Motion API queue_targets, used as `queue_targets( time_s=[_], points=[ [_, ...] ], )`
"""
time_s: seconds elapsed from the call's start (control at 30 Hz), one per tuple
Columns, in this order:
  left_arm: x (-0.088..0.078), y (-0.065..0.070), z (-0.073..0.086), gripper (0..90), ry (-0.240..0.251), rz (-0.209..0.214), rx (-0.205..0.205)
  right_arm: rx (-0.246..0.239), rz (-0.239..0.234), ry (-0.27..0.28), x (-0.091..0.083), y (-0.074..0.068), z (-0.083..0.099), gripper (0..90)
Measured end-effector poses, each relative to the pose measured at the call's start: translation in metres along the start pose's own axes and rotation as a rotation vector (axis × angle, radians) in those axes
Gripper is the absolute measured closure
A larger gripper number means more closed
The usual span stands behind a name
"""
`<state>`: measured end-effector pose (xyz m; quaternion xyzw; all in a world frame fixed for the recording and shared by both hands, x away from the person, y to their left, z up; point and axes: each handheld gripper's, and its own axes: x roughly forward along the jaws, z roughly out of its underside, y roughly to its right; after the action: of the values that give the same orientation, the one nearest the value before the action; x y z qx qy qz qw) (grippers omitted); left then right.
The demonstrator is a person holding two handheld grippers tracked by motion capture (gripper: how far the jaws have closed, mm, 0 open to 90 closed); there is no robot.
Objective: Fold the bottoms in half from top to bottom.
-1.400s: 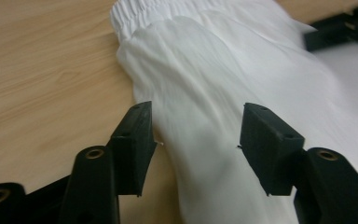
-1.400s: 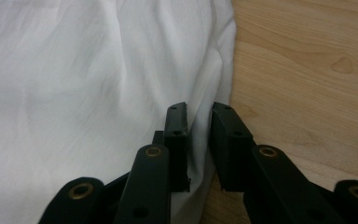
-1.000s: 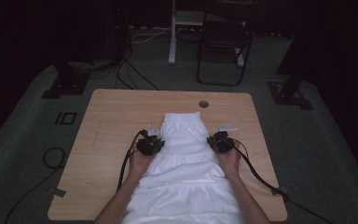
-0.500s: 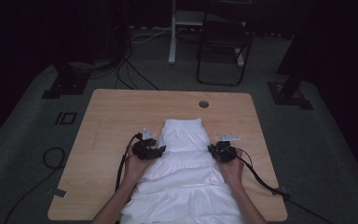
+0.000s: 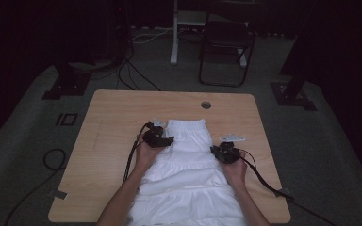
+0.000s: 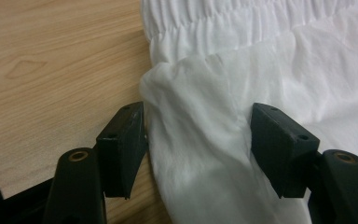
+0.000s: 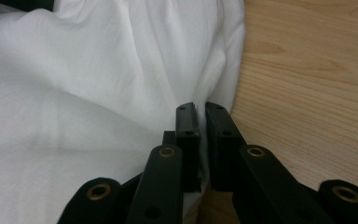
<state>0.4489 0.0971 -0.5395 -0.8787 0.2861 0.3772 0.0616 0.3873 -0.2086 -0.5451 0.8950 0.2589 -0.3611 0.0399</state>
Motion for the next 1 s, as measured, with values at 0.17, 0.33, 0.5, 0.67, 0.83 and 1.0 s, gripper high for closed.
queue_targets(
  time_s=[0.17,0.33,0.5,0.67,0.83,1.0],
  points=[
    [0.002,0.004,0.000,39.1,-0.001,-0.021,0.040,0.000,-0.052,0.001,-0.005,0.010,-0.018,50.6],
    [0.004,0.007,-0.001,39.4,0.005,-0.028,0.045,-0.045,-0.069,-0.009,0.003,0.012,-0.045,43.9],
    [0.005,0.006,-0.001,39.3,0.011,-0.021,0.049,-0.038,-0.047,-0.028,0.042,0.011,-0.066,30.8],
    [0.006,0.005,-0.002,39.3,0.014,-0.014,0.044,-0.015,-0.017,-0.060,0.061,0.014,-0.065,27.4],
    [0.008,0.009,-0.004,43.7,0.011,-0.025,0.043,-0.071,0.024,-0.049,0.062,0.004,-0.063,46.7],
    [0.007,0.013,-0.005,60.5,0.004,0.011,0.034,-0.033,0.016,-0.054,0.059,-0.002,-0.062,69.6]
  ],
)
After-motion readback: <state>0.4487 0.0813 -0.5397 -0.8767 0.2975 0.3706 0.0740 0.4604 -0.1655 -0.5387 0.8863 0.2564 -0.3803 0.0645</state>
